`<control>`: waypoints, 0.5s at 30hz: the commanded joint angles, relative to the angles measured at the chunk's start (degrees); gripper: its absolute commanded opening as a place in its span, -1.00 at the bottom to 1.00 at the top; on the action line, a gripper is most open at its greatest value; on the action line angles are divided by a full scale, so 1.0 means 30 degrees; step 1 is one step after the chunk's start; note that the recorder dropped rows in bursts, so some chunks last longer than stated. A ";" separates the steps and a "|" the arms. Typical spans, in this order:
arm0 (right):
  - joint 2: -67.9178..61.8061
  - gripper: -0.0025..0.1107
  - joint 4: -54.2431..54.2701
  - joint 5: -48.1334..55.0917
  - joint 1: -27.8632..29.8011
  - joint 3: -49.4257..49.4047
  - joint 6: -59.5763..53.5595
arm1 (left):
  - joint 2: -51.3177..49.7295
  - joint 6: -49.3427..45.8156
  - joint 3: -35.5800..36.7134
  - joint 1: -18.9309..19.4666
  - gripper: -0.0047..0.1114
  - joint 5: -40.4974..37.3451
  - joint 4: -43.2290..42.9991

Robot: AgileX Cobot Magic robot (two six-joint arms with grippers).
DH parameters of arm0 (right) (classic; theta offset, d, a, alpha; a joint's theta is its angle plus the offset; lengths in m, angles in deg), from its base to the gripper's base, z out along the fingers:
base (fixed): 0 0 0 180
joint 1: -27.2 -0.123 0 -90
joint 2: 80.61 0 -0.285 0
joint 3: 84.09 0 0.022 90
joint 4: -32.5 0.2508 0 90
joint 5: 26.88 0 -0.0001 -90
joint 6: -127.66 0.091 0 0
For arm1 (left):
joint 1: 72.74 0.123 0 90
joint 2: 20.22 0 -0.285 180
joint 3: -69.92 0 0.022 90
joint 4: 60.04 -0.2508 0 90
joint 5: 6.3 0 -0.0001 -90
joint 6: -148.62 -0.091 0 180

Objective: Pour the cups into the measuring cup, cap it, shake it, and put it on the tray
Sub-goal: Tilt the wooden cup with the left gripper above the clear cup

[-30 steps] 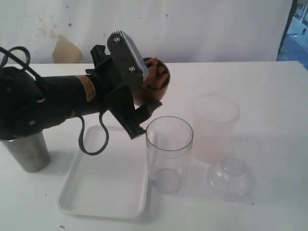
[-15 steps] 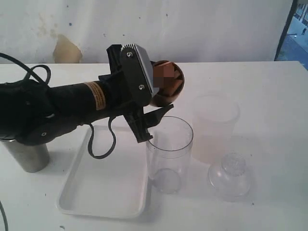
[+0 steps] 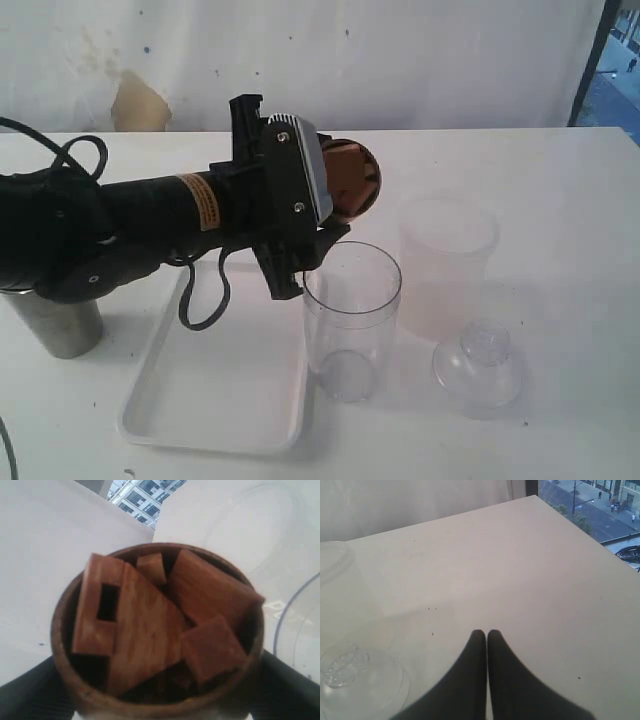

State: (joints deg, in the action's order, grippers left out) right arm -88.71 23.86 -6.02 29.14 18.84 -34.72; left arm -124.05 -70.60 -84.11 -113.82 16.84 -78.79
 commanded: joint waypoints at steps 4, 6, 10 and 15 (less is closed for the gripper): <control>0.0103 -0.96 0.0002 -0.0244 -0.0065 -0.0049 0.0083 | 0.0340 -0.0841 -0.0051 -0.0057 -0.92 0.0207 0.0307; 0.0103 -0.96 0.0002 -0.0244 -0.0065 -0.0049 0.0083 | 0.0865 -0.1012 -0.0051 -0.0057 -0.92 -0.0310 0.0388; 0.0103 -0.96 0.0002 -0.0244 -0.0065 -0.0049 0.0083 | 0.1590 -0.1012 -0.0051 -0.0057 -0.92 -0.1020 0.0751; 0.0103 -0.96 0.0002 -0.0244 -0.0065 -0.0049 0.0083 | 0.1702 -0.1012 -0.0051 -0.0057 -0.92 -0.2242 0.0527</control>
State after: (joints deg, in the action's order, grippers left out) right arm -88.71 23.86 -6.02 29.14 18.84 -34.72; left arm -119.58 -73.74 -84.11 -113.82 11.64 -77.81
